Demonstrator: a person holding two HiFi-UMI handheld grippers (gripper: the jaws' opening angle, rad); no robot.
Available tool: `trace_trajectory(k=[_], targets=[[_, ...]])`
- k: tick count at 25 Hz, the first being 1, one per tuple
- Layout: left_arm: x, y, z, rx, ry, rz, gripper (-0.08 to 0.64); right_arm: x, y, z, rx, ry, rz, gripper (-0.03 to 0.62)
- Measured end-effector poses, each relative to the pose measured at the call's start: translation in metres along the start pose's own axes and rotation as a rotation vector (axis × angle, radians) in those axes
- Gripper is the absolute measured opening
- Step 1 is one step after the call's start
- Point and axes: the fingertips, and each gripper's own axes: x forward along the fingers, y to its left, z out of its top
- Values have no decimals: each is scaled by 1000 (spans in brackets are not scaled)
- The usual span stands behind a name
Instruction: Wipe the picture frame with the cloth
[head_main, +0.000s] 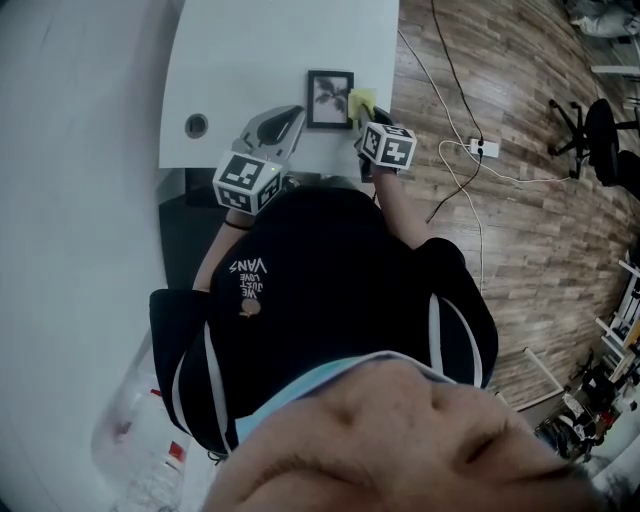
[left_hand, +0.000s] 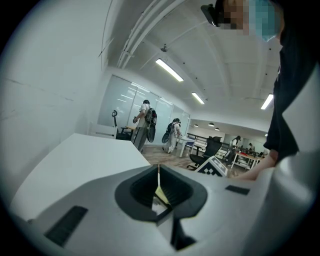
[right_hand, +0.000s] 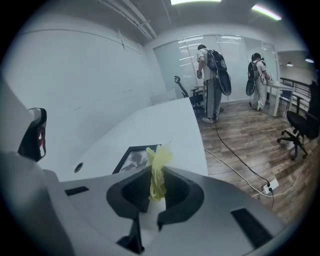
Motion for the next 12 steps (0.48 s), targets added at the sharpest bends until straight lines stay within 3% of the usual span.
trace_trajectory(k=[12], targets=[[-22,7,-2,-9,-14,52,18,9,49,1,-21,6,108,46]])
